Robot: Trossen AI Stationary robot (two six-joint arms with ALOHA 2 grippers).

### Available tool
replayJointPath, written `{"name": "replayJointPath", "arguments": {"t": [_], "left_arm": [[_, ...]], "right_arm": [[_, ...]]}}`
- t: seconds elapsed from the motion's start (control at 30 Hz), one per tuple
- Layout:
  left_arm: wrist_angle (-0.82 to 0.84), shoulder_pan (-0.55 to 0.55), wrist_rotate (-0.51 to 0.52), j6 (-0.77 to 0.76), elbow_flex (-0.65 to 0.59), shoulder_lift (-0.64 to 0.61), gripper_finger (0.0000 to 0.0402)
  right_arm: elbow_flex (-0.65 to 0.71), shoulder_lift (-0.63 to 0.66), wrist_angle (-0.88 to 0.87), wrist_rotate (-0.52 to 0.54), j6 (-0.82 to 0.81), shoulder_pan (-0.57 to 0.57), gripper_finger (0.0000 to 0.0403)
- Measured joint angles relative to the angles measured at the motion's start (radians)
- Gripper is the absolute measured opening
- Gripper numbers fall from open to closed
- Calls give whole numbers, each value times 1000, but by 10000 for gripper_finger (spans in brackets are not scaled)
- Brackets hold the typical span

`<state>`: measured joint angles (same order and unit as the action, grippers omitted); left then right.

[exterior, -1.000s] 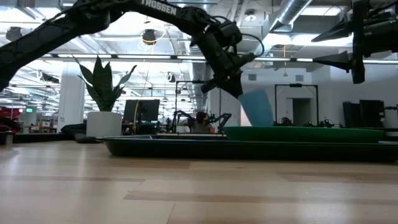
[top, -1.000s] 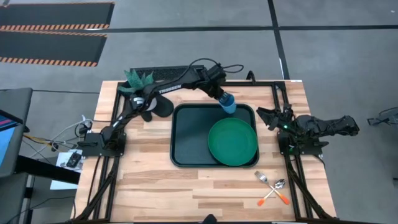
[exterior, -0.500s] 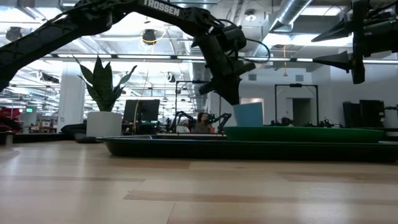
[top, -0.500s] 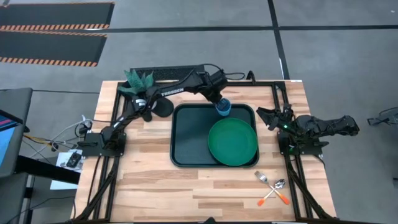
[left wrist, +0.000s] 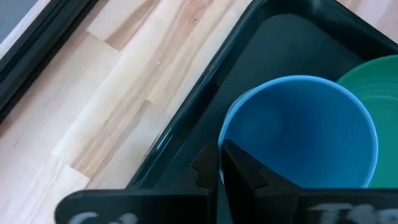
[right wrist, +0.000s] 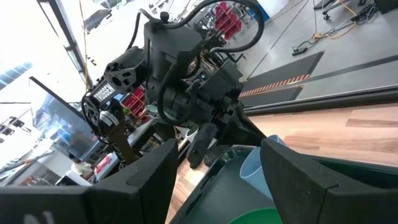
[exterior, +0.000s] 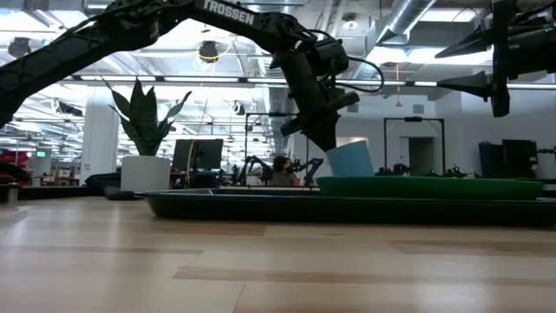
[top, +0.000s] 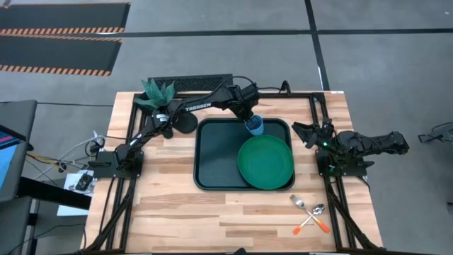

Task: Pick and place plate/cup/fork/spoon on tray
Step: Put the blue cup on the dark green serving tray above the green plate

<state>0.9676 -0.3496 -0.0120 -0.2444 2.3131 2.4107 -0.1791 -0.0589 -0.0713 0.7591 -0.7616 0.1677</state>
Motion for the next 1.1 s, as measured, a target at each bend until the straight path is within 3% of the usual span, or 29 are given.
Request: {"name": "replayJointPath", "arguments": {"t": [0.33, 1.1], "left_arm": [[0, 0, 77, 25, -1, 0, 19], [-91, -1, 65, 18, -1, 0, 100]], "right_arm": [[0, 0, 0, 1, 0, 0, 255], [0, 0, -4, 1, 3, 0, 255]]}}
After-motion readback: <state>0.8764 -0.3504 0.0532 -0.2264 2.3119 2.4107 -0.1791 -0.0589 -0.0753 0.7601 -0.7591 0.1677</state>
